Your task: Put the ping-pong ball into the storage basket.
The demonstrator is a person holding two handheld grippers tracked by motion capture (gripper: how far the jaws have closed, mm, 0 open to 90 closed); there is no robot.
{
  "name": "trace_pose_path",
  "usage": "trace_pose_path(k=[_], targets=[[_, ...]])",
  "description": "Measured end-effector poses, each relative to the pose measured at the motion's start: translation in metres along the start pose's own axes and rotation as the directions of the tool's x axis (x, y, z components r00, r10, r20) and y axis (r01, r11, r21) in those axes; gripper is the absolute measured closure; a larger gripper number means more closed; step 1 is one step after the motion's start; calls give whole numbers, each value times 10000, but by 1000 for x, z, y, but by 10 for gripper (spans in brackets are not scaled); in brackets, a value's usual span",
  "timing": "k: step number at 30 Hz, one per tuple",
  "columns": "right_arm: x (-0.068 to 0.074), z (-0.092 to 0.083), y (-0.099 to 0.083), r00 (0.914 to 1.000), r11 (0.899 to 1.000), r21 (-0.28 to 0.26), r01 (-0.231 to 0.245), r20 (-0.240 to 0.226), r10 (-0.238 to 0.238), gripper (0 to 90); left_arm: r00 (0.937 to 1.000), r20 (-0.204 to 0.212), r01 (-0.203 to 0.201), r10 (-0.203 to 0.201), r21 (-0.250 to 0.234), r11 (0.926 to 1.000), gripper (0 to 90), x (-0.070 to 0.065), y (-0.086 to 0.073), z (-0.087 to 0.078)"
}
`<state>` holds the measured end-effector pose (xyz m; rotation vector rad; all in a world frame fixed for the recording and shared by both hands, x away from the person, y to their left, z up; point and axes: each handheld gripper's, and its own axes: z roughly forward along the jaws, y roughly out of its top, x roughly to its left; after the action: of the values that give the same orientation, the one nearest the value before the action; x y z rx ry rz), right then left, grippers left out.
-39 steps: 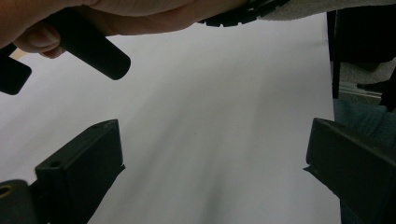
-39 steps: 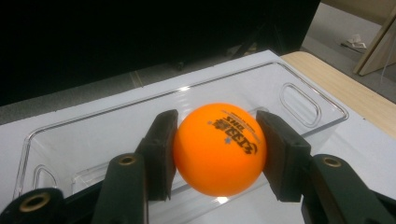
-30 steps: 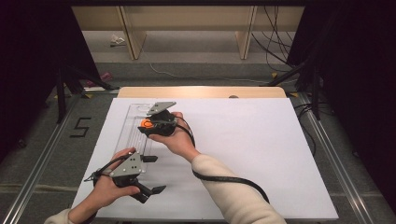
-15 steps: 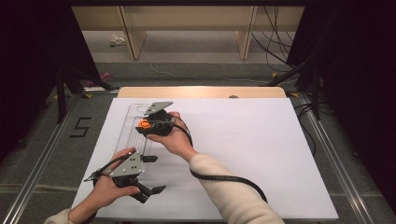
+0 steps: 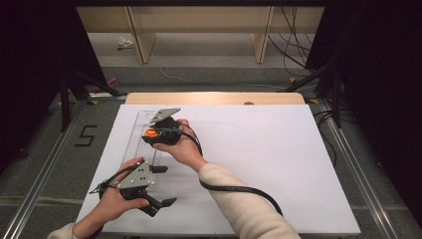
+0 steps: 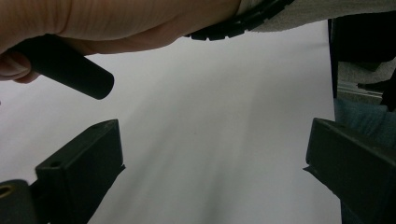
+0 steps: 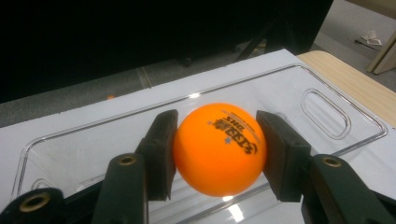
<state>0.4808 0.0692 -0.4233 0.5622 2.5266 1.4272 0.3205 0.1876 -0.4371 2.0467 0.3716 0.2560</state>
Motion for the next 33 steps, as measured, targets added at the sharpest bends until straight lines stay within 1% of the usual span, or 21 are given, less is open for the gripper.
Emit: trace_pose_path(k=[7,17,33], targets=[[-1,3,2,10000,10000,0,-13,-14,13,516,10000,8,3,-3,2,10000,35,0,0,0],[-2,8,1,9999,9999,136,-42,-101,44,516,10000,11,17,-17,1,10000,35,-1,0,0],[-2,15,3,9998,9995,302,29,-219,-23,515,10000,31,0,0,10,10000,35,-1,0,0]])
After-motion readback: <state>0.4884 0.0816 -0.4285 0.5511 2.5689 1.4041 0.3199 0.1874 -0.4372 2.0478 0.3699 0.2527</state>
